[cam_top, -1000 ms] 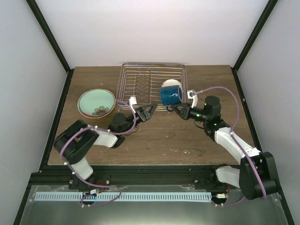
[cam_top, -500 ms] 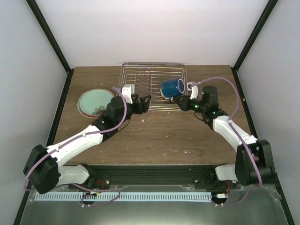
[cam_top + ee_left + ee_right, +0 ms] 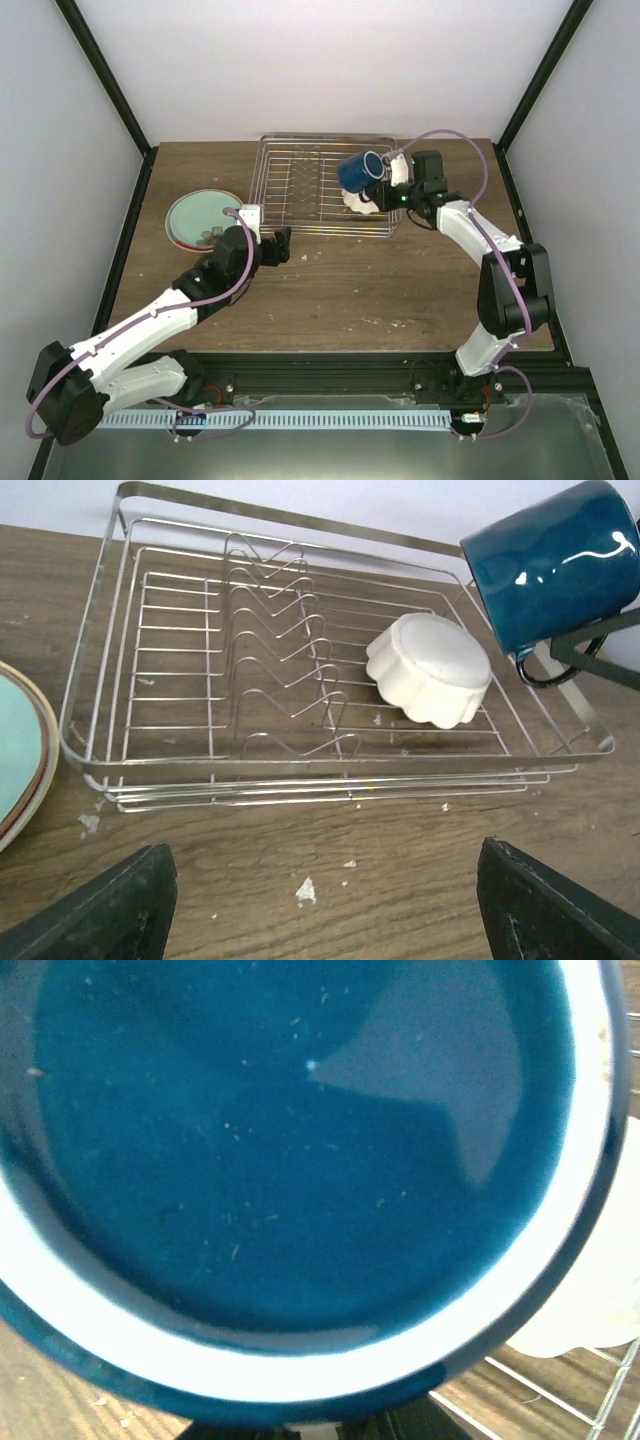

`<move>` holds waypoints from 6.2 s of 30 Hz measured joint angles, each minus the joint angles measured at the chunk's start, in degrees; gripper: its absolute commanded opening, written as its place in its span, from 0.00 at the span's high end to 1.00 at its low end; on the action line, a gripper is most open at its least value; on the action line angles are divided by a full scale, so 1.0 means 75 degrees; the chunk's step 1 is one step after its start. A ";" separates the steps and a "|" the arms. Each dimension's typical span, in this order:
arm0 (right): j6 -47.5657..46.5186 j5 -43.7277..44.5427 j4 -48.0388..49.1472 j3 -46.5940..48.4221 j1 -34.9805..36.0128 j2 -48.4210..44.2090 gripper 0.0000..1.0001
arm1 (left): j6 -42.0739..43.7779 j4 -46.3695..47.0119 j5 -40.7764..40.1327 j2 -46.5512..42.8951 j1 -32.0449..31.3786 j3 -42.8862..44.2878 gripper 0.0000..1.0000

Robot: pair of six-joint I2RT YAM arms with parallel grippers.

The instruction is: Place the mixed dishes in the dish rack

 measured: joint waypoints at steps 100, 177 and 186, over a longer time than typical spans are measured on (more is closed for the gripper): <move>-0.0373 0.2646 -0.2124 -0.0880 0.0901 -0.2334 0.35 | 0.0615 -0.2451 0.2084 0.1693 0.5965 0.1180 0.01; -0.0440 0.2474 -0.1918 -0.1265 0.0903 -0.2244 0.35 | 0.0632 -0.2355 0.2769 0.4022 0.6994 0.2524 0.06; -0.0449 0.2474 -0.1918 -0.1265 0.0903 -0.2200 0.35 | 0.0600 -0.1985 0.2908 0.4083 0.6985 0.2226 0.07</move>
